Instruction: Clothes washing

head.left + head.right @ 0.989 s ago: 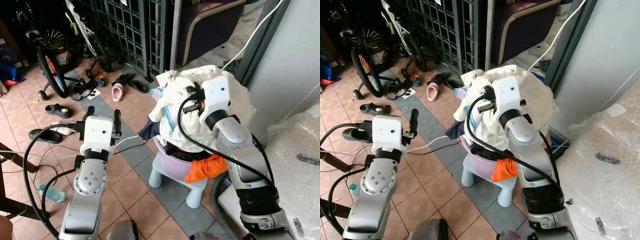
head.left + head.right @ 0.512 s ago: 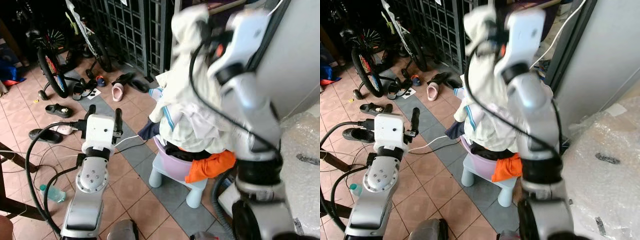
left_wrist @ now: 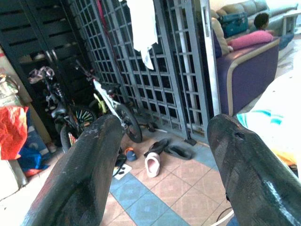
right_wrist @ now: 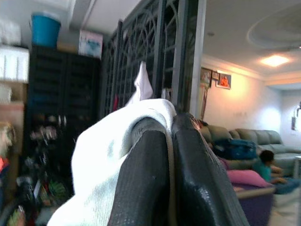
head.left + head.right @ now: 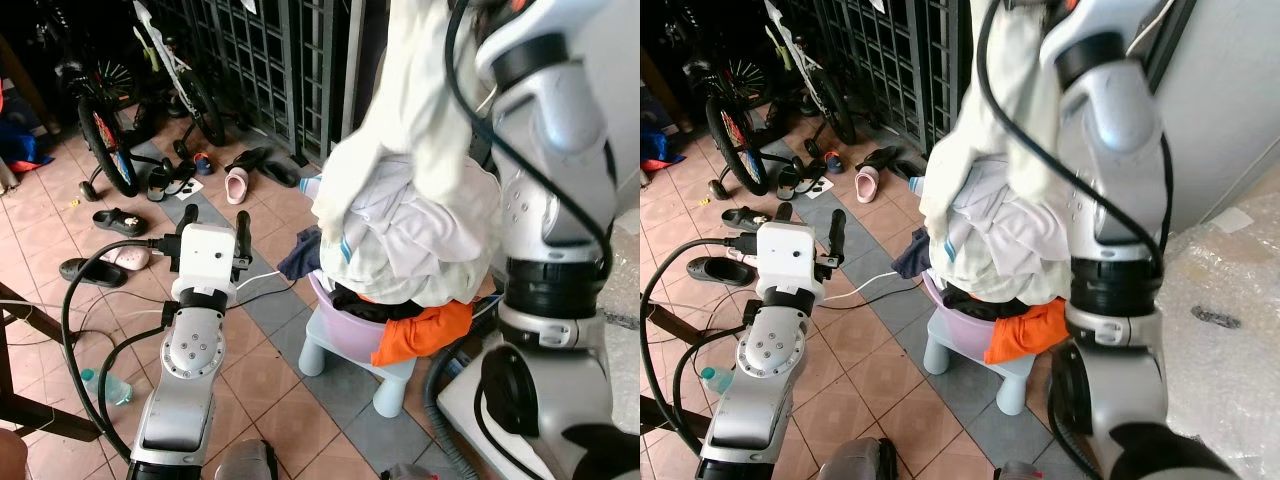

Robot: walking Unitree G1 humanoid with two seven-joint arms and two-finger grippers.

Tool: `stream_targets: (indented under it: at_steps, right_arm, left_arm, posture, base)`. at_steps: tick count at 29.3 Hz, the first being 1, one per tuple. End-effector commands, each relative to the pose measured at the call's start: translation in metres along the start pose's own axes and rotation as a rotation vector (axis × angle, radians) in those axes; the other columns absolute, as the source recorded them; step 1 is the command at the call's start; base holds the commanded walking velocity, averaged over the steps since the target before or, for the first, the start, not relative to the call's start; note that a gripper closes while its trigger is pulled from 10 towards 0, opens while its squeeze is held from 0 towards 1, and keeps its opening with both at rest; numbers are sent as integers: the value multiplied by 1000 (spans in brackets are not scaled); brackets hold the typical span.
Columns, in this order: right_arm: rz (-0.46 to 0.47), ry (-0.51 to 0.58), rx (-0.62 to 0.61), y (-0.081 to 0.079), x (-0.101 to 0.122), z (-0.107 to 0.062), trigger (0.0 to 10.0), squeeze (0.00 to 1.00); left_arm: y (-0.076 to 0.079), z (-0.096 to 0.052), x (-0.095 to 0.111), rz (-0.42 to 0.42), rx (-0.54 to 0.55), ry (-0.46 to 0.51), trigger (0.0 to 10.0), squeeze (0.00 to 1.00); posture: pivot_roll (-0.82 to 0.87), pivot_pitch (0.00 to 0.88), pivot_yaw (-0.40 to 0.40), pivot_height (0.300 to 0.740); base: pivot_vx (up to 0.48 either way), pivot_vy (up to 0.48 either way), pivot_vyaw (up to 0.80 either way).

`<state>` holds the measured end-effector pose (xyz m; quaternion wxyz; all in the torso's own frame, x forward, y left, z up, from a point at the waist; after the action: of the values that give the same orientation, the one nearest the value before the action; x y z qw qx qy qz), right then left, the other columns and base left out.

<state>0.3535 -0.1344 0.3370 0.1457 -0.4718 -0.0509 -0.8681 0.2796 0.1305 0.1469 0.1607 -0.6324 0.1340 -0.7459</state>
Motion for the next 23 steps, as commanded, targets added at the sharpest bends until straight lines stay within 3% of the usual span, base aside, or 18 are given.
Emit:
stream_targets:
  at_steps: [1, 3, 5, 8, 11, 23]
  right_arm:
    - [-30, 45, 31, -5, 11, 0, 0, 0]
    - [-42, -12, 24, 1, -2, -19, 0, 0]
    - [18, -104, 6, 2, -21, -40, 0, 0]
    - [74, -182, 36, -8, -37, -63, 0, 0]
    - [57, -193, 50, -13, -41, -70, 0, 0]
    - [45, -249, 27, -8, -53, -83, 0, 0]
  left_arm:
    - [-1, 1, 1, 9, 10, 8, 10000, 0]
    - [-2, 1, 0, 29, 9, 12, 10000, 0]
    - [-1, 2, -1, 29, 12, 12, 10000, 0]
    - [0, 3, 0, 25, 10, 13, 10000, 0]
    - [1, 3, -1, 23, 4, 12, 10000, 0]
    - [0, 3, -4, 26, 9, 1, 10000, 0]
  posture:
    - [-24, 0, 45, 740]
    - [-30, 0, 45, 740]
    - [-32, 0, 47, 740]
    - [-35, 0, 51, 740]
    - [-39, 0, 60, 740]
    - [-36, 0, 60, 740]
  base:
    - [0, 0, 0]
    - [0, 0, 0]
    - [0, 0, 0]
    - [0, 0, 0]
    - [0, 0, 0]
    - [0, 0, 0]
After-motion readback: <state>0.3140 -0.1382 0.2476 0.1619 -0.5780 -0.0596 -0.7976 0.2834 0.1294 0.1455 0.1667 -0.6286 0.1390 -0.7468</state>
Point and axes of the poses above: a point about 5 cm out from each wrist's last joint towards the gripper, its own z axis pointing out of the wrist towards the gripper, its own x axis along the axis of the wrist's last joint, y = z × x, the point moved 2 cm from there along z, pointing out of the wrist towards the gripper, and after that the axes turned 11 degrees about z, right-handed, at the moved point
